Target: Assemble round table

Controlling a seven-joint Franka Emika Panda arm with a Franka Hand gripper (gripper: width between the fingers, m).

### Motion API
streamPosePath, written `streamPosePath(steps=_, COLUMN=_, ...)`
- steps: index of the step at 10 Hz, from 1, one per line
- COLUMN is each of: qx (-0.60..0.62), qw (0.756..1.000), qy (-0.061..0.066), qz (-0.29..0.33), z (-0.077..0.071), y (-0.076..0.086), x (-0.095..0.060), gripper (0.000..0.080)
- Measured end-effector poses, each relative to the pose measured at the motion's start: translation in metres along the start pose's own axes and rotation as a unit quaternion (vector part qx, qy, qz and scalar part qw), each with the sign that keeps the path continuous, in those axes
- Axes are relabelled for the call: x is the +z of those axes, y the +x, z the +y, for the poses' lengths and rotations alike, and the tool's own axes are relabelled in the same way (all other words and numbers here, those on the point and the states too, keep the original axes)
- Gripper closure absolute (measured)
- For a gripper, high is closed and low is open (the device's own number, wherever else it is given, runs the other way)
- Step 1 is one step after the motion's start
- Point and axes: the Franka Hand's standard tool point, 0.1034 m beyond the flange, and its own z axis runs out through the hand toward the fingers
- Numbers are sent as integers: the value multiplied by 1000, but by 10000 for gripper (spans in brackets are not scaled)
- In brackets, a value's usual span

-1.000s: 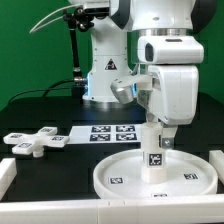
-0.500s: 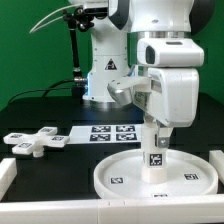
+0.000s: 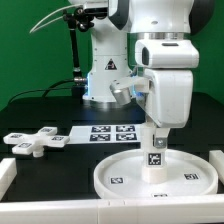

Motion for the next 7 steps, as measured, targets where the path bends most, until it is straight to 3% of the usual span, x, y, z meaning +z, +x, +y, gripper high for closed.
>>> streamPosePath(steps=3, qx=120, qw=993, qy=1, qz=2, z=0, y=0, x=0, gripper=378)
streamPosePath(steps=7, qx=261, qw=965, qy=1, qz=2, z=0, y=1, x=0, gripper=378)
